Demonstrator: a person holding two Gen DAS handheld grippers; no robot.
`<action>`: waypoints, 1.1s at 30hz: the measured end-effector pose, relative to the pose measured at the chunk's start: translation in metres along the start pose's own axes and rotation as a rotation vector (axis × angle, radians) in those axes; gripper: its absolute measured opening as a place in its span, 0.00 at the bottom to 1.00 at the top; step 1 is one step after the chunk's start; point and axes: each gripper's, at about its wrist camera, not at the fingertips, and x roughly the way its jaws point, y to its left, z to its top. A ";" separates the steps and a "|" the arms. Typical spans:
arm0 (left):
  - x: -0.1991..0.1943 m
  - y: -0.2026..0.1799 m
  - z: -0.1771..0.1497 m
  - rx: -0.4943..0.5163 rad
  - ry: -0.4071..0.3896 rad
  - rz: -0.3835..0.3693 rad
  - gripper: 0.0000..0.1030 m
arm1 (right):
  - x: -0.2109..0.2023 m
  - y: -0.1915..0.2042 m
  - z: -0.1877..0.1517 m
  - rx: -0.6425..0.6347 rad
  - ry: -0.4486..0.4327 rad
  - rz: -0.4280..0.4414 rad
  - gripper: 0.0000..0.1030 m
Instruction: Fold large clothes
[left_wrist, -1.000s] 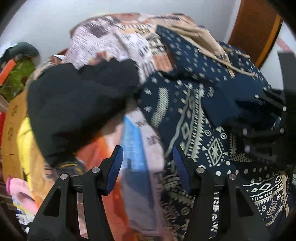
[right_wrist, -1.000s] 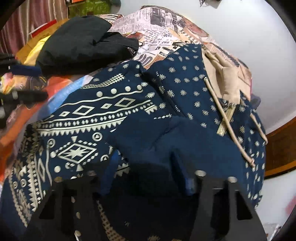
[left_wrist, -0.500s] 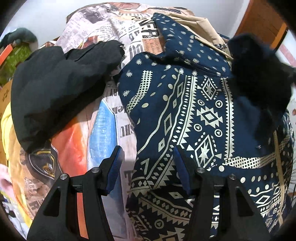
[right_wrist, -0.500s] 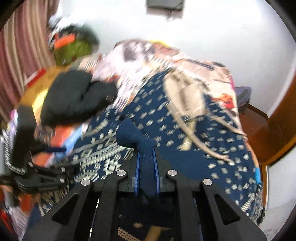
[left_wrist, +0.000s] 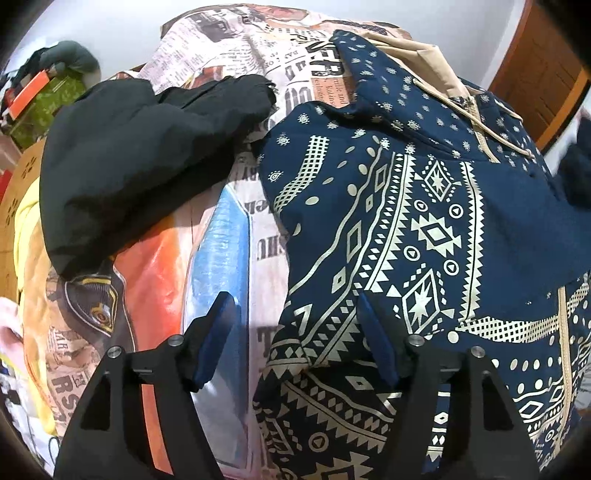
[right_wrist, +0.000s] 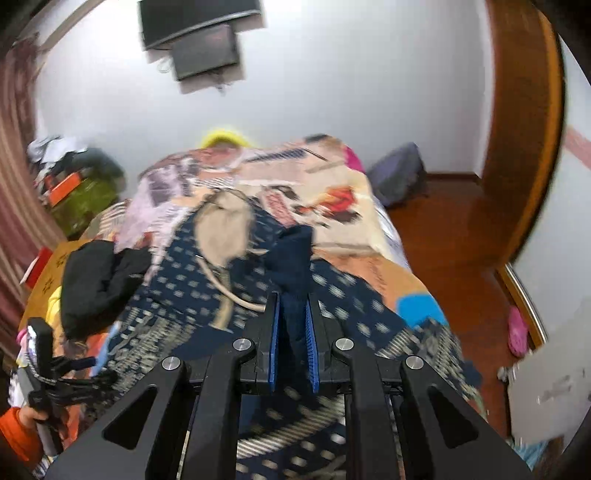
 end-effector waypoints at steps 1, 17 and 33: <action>0.000 0.001 0.000 -0.007 0.000 0.001 0.67 | 0.003 -0.009 -0.006 0.018 0.018 -0.017 0.11; -0.003 0.020 0.000 -0.074 0.010 0.083 0.72 | 0.005 -0.090 -0.060 0.168 0.152 -0.063 0.11; -0.080 -0.040 0.056 -0.052 -0.227 -0.010 0.72 | -0.003 -0.186 -0.059 0.514 0.111 0.002 0.53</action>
